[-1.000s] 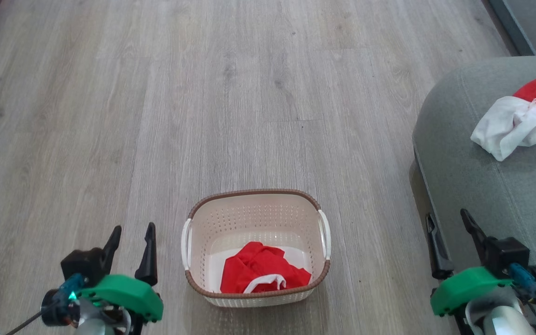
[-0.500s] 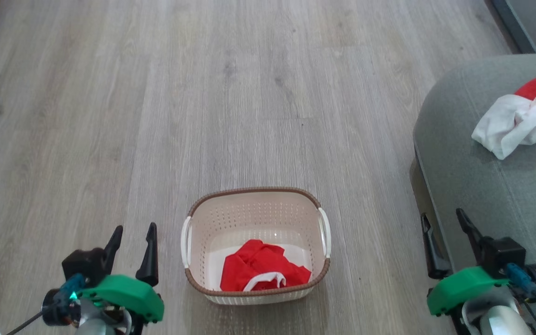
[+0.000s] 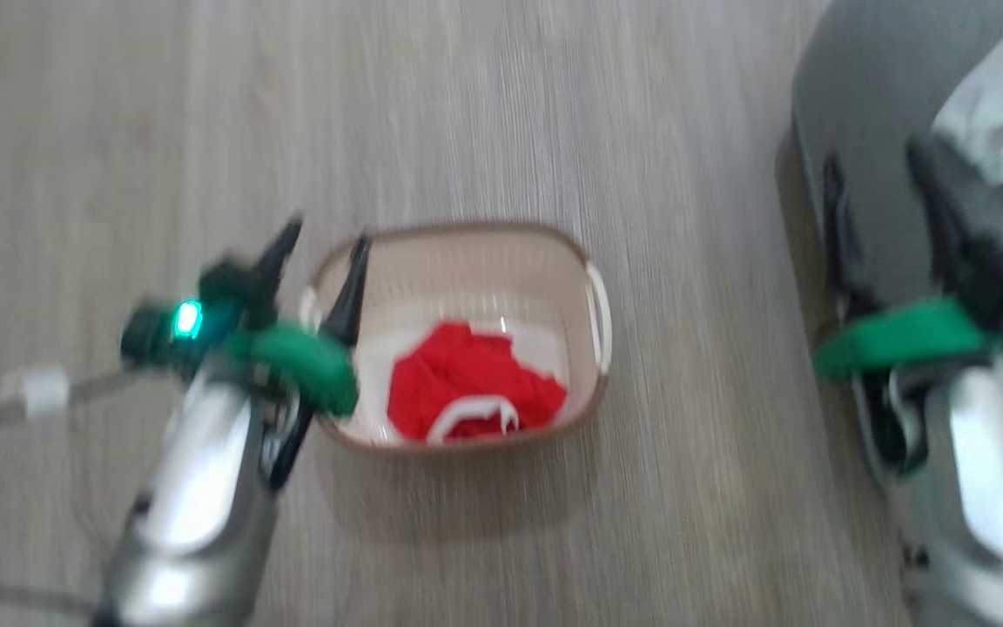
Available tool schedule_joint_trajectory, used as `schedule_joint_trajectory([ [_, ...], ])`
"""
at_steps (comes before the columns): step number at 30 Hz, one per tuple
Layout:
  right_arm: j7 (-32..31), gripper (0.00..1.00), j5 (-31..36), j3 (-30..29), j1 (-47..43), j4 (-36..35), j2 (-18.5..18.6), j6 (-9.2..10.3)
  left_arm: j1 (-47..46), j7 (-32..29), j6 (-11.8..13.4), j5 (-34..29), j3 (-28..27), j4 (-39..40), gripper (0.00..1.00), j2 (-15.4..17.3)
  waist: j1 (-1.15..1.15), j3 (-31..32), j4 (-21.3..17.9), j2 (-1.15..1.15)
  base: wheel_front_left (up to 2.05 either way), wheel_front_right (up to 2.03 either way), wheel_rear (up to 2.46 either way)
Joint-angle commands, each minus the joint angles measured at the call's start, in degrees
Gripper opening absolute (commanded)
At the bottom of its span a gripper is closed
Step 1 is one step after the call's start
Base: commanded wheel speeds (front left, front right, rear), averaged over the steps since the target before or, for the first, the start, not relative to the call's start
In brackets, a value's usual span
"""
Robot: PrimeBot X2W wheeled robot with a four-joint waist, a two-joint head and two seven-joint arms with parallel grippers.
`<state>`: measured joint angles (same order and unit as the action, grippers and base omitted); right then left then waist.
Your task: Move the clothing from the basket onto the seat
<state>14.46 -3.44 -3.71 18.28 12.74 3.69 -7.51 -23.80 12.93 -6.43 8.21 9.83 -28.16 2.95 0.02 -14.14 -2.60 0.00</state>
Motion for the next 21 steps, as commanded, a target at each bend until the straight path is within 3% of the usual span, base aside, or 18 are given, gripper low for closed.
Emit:
schedule_joint_trajectory([
  [1,0.53,1.0,-0.03,1.69,3.9,-2.71,0.23,0.02,-5.31,-1.36,-0.33,-1.62,0.37,-0.39,1.0,1.53,-0.02,-12.67,-2.82,0.0,0.0,0.0,0.0],
  [6,0.53,1.0,-0.34,2.23,10.44,-5.0,-0.11,0.02,-15.61,-5.86,-0.75,-4.84,5.5,-6.37,1.0,2.62,-0.02,-22.28,-5.01,0.0,0.0,0.0,0.0],
  [12,0.53,1.0,-0.75,2.53,15.11,-6.63,-0.5,0.02,-25.26,-11.94,-0.94,-7.21,10.45,-15.54,1.0,2.66,-0.02,-29.64,-7.25,0.0,0.0,0.0,0.0],
  [21,0.53,1.0,-3.87,4.29,17.83,-8.61,-0.78,0.02,-32.95,-19.27,-1.04,-2.81,14.86,-28.58,1.0,2.65,-0.02,-36.09,-11.65,0.0,0.0,0.0,0.0],
])
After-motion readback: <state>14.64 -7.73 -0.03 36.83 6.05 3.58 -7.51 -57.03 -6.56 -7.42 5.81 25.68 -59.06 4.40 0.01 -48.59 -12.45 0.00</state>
